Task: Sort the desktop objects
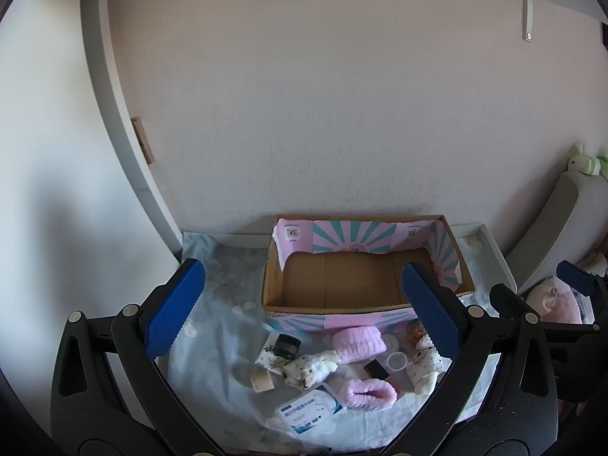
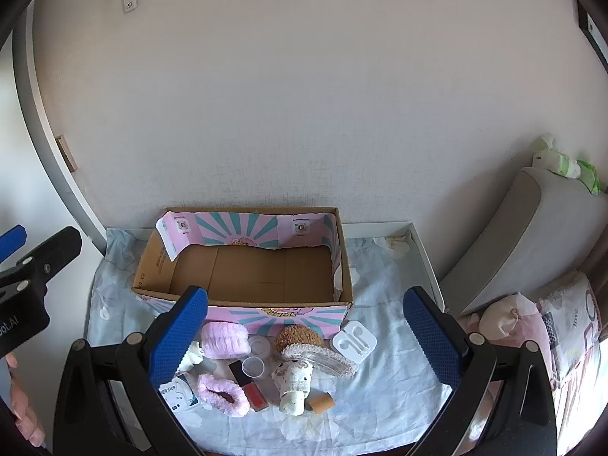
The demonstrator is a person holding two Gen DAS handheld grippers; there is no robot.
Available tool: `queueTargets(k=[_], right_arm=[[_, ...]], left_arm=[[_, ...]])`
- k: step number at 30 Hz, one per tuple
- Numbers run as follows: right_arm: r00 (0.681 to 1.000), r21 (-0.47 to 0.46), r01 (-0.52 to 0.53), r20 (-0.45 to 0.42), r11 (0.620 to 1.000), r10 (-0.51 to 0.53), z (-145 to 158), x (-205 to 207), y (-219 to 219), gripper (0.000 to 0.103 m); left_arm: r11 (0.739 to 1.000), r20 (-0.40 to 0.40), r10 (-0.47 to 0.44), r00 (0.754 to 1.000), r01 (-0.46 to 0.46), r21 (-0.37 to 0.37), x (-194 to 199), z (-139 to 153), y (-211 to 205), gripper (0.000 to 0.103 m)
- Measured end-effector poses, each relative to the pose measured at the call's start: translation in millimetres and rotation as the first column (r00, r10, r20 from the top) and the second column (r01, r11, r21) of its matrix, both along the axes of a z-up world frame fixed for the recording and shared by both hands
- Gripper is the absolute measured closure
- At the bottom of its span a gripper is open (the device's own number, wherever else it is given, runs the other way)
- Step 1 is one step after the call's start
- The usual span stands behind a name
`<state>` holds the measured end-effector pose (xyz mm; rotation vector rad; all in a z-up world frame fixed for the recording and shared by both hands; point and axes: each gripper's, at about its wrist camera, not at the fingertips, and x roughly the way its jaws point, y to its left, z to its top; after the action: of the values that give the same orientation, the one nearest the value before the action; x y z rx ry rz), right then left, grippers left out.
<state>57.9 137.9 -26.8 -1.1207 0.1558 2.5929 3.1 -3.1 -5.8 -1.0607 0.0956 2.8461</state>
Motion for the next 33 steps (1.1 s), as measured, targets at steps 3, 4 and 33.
queueTargets(k=[3, 4, 33], right_arm=[[1.000, 0.000, 0.000, 0.000, 1.000, 0.000, -0.1, 0.2, 0.2, 0.000], [1.000, -0.001, 0.000, 0.001, 1.000, 0.000, -0.3, 0.1, 0.3, 0.000], [1.000, 0.023, 0.007, 0.017, 1.000, -0.008, 0.3, -1.8, -6.7, 0.000]], left_arm=[[1.000, 0.000, 0.000, 1.000, 0.000, 0.001, -0.6, 0.2, 0.6, 0.000], [1.000, 0.001, 0.001, 1.000, -0.001, 0.002, -0.6, -0.1, 1.0, 0.000], [1.000, 0.029, -0.003, 1.000, 0.003, 0.001, -4.7, -5.4, -10.0, 0.000]])
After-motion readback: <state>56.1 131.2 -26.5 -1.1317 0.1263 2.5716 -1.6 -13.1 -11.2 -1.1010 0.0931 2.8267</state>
